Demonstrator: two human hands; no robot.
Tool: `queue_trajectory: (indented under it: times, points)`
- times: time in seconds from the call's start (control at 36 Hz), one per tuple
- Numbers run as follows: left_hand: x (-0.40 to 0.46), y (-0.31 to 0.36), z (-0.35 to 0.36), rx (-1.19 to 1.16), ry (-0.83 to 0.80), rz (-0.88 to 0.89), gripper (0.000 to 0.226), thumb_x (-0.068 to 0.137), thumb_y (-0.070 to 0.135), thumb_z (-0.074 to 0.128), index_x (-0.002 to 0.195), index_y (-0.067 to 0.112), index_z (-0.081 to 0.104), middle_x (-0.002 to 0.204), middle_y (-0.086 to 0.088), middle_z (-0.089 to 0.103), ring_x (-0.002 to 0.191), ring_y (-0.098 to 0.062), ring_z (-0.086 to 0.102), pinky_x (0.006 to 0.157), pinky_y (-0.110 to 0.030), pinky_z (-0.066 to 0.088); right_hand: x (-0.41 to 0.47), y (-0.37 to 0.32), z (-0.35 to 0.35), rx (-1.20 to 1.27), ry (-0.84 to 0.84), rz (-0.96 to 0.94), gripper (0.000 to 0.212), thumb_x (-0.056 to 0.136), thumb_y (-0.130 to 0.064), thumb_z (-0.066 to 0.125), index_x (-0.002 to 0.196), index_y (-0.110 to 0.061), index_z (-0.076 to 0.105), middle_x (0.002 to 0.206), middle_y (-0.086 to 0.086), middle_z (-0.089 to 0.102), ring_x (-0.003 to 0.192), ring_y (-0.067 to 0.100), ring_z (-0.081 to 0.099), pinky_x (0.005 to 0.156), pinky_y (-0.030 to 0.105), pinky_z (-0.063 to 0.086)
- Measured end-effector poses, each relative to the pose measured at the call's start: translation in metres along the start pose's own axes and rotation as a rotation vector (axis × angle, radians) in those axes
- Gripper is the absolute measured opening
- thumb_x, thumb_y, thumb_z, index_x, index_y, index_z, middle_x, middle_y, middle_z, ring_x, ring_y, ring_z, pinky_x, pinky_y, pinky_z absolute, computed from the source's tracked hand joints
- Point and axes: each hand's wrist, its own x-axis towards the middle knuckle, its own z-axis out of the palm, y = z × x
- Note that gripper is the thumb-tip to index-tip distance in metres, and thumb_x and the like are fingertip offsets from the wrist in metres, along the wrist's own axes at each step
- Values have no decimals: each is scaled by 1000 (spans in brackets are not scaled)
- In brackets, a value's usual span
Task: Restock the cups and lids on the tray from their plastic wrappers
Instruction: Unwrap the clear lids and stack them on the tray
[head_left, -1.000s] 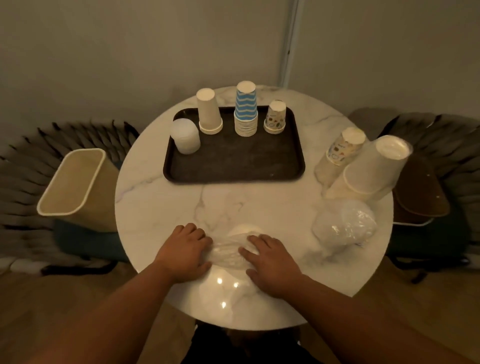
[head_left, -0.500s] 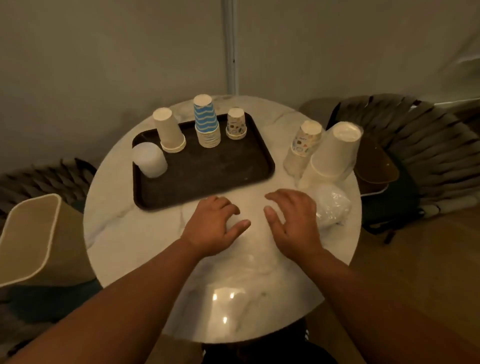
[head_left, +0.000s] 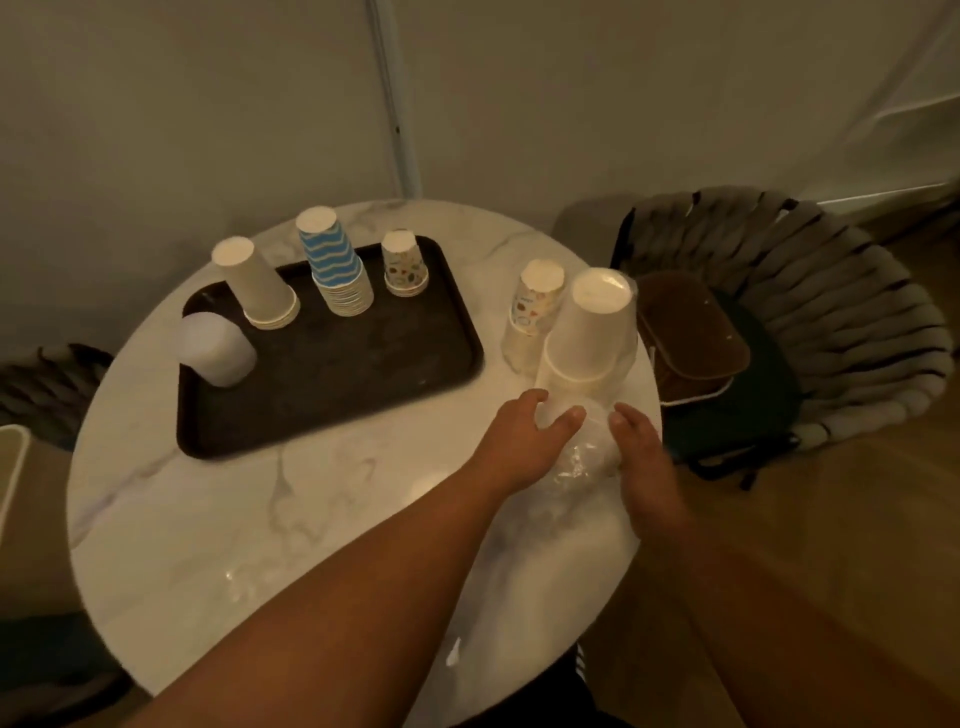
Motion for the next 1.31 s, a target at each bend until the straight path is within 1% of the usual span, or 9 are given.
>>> queue_trajectory:
  times: [0.11,0.33,0.42,0.53,0.61,0.83,1.0,1.17,1.31]
  points:
    - [5,-3,11,-203,-4,-148,60,87,56,60,139,28,47,135,-2,57,117,-23,59,102,-42,48,13,7,1,35,-139,73,14,99,-46,46,102,-38,57,112,-4,62,110,20,56,104,40,41]
    - [-1,-3,16,-551,29,-329,25,83,50,63,105,39,61,110,0,68,97,-26,68,81,-48,59,15,11,13,65,-239,133,23,93,-56,51,93,-35,63,102,-3,69,102,21,65,103,49,47]
    - [-5,-7,8,-609,78,-316,20,87,40,65,106,37,61,110,-2,69,97,-27,69,70,-39,56,10,8,21,79,-263,84,27,92,-56,53,97,-33,66,104,0,72,101,20,67,99,48,50]
    - [-16,-18,-23,-681,108,-309,49,70,42,72,117,34,62,115,-7,69,102,-30,67,87,-55,55,-1,-3,44,162,-326,84,49,76,-67,49,103,-30,67,110,0,72,104,16,68,95,39,52]
    - [-26,-31,-59,-822,139,-304,34,81,28,68,114,25,61,114,-13,67,100,-32,65,87,-52,51,-2,-9,74,236,-302,166,59,85,-70,40,112,-24,65,110,0,71,105,16,65,100,40,48]
    - [-56,-69,-140,-1046,197,-245,23,95,18,51,118,18,54,106,-15,64,92,-31,63,78,-44,52,-21,-21,163,533,-450,502,35,95,-44,54,121,-21,61,112,5,69,102,26,66,82,39,51]
    - [-67,-110,-171,-1165,222,-248,18,94,22,53,111,20,57,111,-17,65,107,-39,59,99,-60,43,-28,-9,206,650,-312,577,37,100,-44,47,115,-12,58,114,12,65,110,29,61,100,44,47]
    - [-68,-134,-185,-1346,217,-275,17,95,29,51,106,18,57,105,-18,66,98,-39,60,104,-63,39,-30,6,218,535,-27,452,16,98,-27,54,99,-11,59,74,3,51,58,14,46,59,28,42]
    - [-65,-127,-178,-1364,221,-295,37,85,33,57,117,15,56,111,-22,64,100,-42,60,90,-59,47,-32,-8,223,433,-413,431,24,96,-28,55,114,-15,64,105,8,68,98,24,62,83,37,49]
